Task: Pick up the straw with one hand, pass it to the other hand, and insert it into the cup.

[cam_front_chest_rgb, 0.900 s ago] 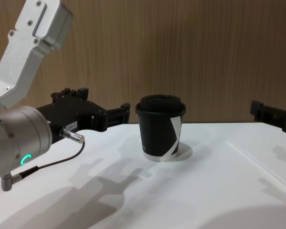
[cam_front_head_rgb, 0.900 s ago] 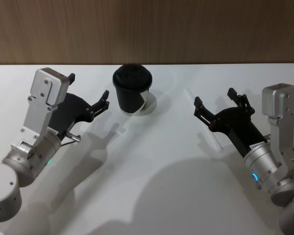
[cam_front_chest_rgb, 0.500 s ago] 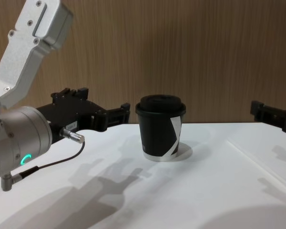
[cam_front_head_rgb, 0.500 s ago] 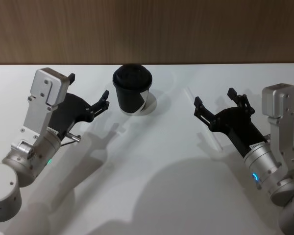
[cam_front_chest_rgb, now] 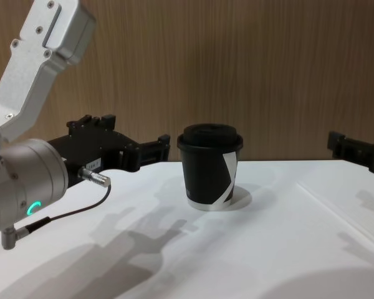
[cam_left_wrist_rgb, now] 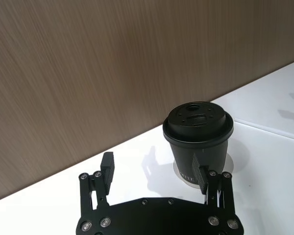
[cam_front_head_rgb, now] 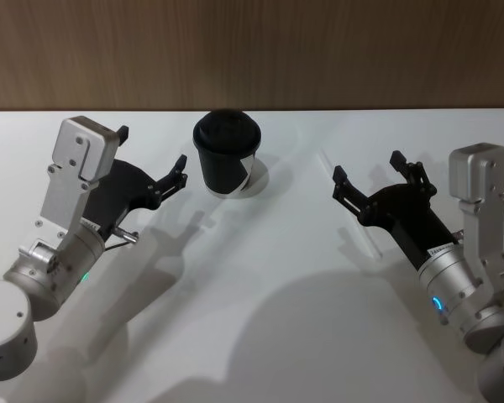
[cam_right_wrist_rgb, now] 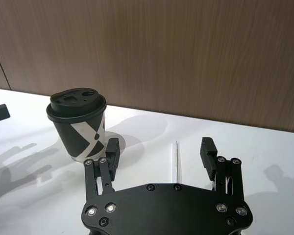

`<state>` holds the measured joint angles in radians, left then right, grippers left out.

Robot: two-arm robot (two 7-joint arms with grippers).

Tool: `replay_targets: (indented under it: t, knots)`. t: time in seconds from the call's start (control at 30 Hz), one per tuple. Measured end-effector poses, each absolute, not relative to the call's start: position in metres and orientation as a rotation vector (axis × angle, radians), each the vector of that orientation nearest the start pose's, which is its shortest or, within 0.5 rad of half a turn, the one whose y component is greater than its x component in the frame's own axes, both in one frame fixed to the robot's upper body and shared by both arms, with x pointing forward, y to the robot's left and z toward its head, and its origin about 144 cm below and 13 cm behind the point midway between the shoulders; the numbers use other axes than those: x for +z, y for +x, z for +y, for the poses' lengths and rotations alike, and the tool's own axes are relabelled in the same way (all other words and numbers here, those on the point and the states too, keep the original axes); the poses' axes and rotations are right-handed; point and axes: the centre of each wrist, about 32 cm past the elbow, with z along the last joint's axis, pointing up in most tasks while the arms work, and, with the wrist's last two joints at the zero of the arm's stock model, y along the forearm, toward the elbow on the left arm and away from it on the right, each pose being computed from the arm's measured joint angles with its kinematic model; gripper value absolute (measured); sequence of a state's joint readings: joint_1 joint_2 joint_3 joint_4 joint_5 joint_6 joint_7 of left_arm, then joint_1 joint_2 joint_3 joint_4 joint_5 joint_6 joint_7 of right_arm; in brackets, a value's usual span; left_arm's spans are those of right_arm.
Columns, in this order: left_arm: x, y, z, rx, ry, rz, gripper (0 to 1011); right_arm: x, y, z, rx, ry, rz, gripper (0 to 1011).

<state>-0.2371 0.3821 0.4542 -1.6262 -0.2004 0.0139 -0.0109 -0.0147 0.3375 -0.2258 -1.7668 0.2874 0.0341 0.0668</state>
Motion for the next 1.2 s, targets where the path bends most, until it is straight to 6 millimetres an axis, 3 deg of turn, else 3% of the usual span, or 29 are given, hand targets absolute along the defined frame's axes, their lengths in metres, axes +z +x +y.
replay_targets:
  t: [0.7, 1.2]
  knots:
    - [1.2044, 0.492, 0.1984, 1.124, 0.061, -0.268, 1001, 1.1885, 0.4434, -0.2372, -1.229, 0.023, -0.075, 1001]
    - [1.2044, 0.492, 0.1984, 1.124, 0.061, -0.268, 1002, 1.1876, 0.4476, -0.2387, -1.195, -0.093, -0.086, 1001]
